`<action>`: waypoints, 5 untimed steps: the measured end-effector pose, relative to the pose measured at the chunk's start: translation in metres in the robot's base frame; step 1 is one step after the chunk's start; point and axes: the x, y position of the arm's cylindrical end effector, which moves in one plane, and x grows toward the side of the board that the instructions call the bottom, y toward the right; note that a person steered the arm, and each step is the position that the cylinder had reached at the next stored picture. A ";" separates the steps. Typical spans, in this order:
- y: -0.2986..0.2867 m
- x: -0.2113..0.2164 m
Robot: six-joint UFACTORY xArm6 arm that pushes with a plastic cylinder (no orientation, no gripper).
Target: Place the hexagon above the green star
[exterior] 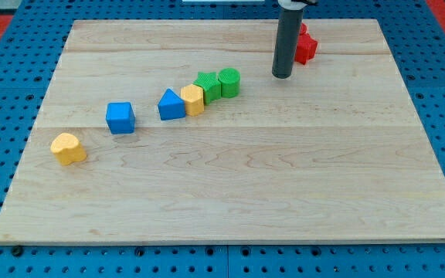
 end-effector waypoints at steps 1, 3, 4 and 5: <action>0.013 0.040; -0.024 0.063; -0.086 0.080; -0.156 0.071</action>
